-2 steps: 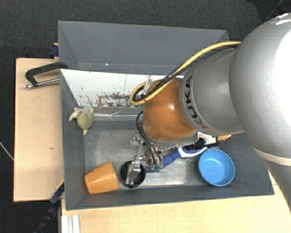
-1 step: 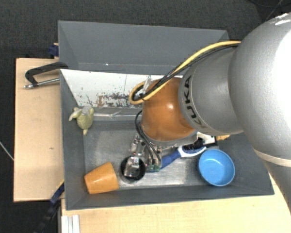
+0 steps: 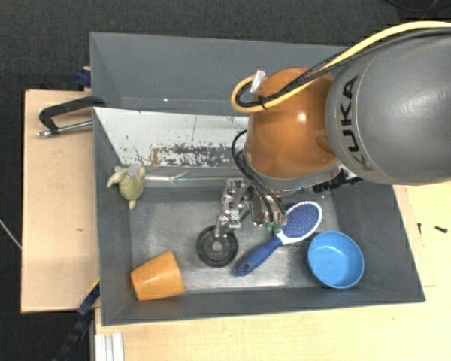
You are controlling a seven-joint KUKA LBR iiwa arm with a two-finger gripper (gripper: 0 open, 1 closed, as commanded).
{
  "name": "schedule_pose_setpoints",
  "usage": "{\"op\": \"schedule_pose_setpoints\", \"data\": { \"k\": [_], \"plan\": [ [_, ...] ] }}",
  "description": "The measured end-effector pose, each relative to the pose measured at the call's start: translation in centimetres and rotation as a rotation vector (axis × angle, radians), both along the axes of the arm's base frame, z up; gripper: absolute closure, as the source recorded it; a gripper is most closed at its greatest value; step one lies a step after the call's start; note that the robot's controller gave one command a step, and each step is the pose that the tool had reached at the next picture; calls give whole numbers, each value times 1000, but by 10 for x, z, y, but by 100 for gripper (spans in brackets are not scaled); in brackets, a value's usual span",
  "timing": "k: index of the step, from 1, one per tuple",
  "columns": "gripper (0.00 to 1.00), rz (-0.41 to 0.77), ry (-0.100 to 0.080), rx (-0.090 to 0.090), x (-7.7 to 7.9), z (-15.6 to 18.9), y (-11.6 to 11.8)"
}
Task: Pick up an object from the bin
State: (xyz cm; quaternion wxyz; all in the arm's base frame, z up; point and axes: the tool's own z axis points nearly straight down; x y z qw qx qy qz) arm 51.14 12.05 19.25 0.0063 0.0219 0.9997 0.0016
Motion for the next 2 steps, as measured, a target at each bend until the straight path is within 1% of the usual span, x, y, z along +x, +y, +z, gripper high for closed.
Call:
{"op": "schedule_pose_setpoints", "data": {
  "k": [1, 2],
  "plan": [
    [100, -1, 9, -1, -2, -4, 0],
    [100, -1, 9, -1, -2, -4, 0]
  ]
}}
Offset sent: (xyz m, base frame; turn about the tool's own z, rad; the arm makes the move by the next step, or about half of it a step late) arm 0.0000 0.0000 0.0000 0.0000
